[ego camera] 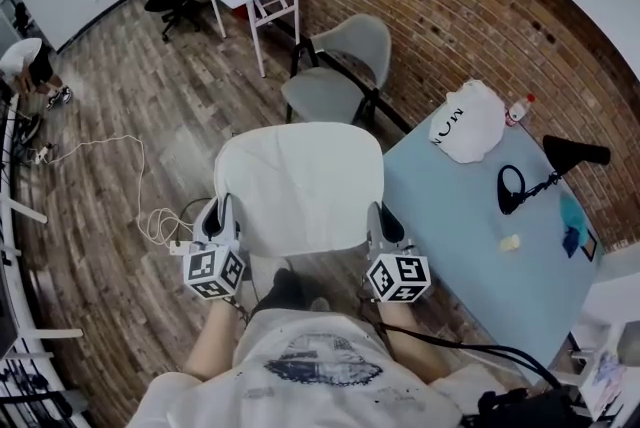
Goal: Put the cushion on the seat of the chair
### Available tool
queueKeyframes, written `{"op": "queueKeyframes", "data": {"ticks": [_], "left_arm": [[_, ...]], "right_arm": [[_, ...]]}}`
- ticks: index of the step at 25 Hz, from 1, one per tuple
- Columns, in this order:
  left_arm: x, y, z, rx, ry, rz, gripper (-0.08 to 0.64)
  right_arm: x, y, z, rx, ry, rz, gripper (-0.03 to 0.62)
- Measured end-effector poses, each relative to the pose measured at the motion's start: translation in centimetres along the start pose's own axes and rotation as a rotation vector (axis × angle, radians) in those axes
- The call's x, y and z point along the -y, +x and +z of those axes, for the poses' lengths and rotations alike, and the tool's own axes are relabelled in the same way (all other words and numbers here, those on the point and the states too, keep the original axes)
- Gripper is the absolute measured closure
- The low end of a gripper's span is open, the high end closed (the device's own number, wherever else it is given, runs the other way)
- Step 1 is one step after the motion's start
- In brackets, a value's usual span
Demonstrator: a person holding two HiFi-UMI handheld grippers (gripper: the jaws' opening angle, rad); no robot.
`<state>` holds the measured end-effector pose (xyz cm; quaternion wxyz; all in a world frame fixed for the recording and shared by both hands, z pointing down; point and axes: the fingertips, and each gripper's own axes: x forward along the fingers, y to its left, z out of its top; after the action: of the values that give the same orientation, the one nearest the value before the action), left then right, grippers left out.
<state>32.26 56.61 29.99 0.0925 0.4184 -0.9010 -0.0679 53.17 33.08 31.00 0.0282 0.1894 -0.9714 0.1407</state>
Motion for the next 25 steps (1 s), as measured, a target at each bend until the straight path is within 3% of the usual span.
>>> {"op": "queueKeyframes", "data": {"ticks": [8,25], "left_arm": [[-4.2,7.2,0.3,-0.012,-0.015,-0.017,0.522],[-18.8,34.1,5.2,-0.089,-0.009,-0.177,0.522]], "right_arm": [[-0.3,7.4,0.0,-0.006,-0.009,-0.024,0.56],[-3.0,34.5,1.1,-0.021,0.018,-0.189,0.56]]}}
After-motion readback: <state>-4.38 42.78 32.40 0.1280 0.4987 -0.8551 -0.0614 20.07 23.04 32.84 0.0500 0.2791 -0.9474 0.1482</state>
